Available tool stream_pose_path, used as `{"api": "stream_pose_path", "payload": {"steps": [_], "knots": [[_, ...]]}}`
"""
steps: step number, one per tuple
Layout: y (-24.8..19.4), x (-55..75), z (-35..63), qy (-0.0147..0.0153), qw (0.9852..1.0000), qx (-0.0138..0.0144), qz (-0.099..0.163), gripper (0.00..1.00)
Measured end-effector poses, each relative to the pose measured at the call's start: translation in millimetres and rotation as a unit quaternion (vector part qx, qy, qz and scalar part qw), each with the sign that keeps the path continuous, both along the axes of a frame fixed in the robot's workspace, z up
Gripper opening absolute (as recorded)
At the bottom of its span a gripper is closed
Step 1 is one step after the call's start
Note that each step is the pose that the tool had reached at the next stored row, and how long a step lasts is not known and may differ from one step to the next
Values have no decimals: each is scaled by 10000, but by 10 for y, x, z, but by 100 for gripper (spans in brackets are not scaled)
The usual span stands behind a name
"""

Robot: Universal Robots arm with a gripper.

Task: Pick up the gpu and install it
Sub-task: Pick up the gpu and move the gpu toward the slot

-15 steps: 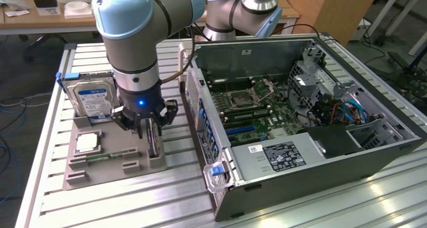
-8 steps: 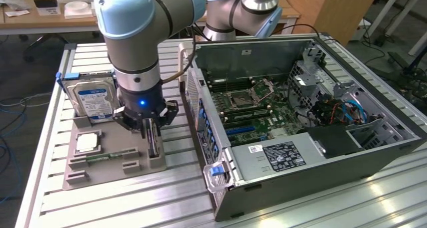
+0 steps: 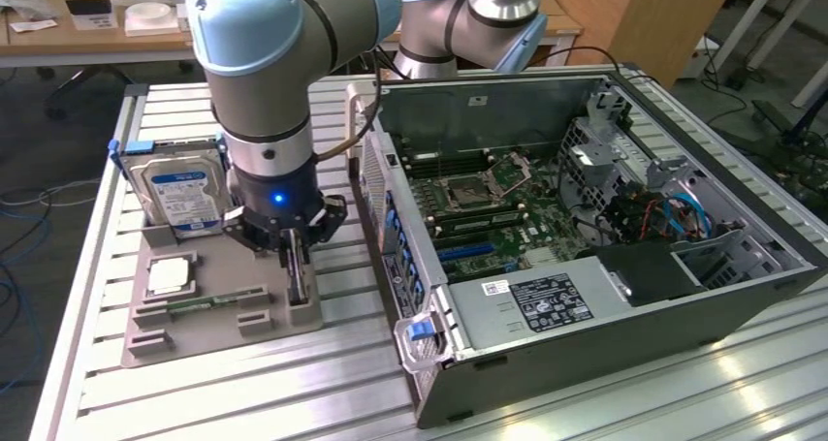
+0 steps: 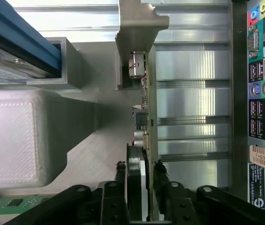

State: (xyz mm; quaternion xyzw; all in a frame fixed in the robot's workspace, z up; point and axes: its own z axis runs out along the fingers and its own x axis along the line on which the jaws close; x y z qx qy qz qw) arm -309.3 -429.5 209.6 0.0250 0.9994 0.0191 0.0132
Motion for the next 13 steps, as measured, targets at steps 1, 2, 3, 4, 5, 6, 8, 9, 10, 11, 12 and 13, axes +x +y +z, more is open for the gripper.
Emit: {"api": "stream_pose_path", "payload": {"steps": [1,2,3,4,5,6,8,9,10,11,12,13], "knots": [[0,0,0,0,10000,0,0,34],[0,2,0,0,10000,0,0,34],[0,4,-1,0,10000,0,0,34],[0,5,0,0,10000,0,0,34],[0,5,0,0,10000,0,0,34],[0,5,-1,1,10000,0,0,32],[0,6,-1,0,10000,0,0,32],[0,6,-1,0,10000,0,0,28],[0,6,-1,0,10000,0,0,28],[0,6,-1,0,10000,0,0,28],[0,6,-1,0,10000,0,0,28],[0,6,-1,0,10000,0,0,28]]}}
